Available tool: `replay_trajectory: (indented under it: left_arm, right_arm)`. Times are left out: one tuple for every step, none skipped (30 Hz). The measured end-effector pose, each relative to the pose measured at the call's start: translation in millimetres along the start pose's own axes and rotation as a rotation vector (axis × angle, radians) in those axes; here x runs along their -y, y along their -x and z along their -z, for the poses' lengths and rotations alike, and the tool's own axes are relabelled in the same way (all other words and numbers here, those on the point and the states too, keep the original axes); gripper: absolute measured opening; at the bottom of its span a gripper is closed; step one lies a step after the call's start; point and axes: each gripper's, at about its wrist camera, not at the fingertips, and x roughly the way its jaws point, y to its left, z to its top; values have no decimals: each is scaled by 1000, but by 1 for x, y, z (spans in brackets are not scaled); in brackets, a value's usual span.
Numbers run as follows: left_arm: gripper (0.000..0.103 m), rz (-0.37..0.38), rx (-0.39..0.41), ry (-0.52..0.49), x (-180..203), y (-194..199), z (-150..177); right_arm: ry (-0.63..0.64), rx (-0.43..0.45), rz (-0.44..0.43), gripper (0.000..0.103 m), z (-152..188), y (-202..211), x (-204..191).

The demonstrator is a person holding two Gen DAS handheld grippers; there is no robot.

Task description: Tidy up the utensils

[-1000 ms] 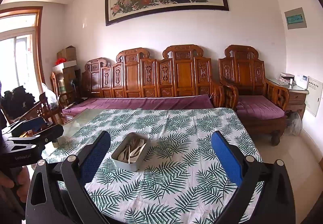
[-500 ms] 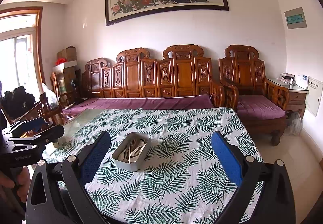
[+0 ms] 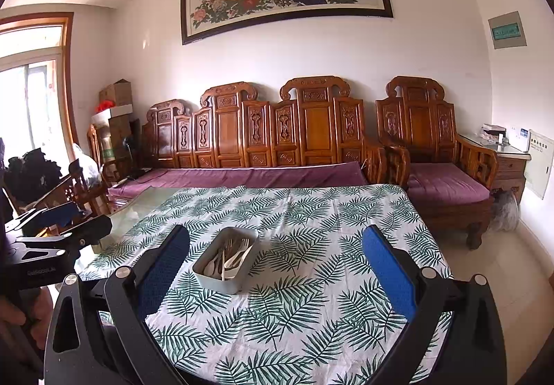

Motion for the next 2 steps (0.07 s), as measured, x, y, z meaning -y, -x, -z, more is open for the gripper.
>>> replay_trajectory:
  left_arm:
    - [95,0,-1,0,0,0,0]
    - [95,-1,-1,0,0,0,0]
  right_arm:
    - [0,0,0,100,0,0,-1]
    - [-1,-1,-1,100,0,0,-1]
